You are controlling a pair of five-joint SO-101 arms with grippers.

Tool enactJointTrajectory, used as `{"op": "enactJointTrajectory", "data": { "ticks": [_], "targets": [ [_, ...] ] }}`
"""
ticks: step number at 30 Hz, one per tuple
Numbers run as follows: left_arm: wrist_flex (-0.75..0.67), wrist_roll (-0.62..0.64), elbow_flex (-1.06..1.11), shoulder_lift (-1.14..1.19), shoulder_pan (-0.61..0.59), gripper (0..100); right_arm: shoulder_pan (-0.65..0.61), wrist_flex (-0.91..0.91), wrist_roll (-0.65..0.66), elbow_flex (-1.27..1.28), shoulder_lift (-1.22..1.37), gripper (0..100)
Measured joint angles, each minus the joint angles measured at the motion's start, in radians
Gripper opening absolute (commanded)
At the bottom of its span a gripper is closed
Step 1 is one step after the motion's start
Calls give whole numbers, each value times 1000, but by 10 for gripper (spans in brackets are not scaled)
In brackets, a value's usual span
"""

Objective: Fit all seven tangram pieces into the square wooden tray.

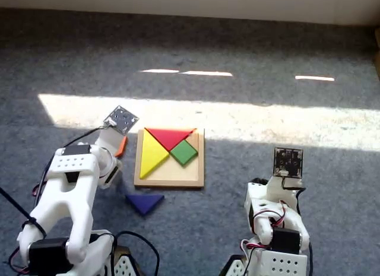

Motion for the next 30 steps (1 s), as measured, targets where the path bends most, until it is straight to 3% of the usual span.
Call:
{"op": "enactJointTrajectory", "data": {
  "ticks": [8, 14, 30],
  "targets": [
    [-17, 0, 0, 3, 0, 172, 0, 0, 0, 0, 0, 41],
    [26, -2, -126, 161, -2, 170, 0, 0, 0, 0, 0, 41],
    [81, 0, -192, 229, 5, 24, 0, 0, 0, 0, 0, 41]
  ]
}}
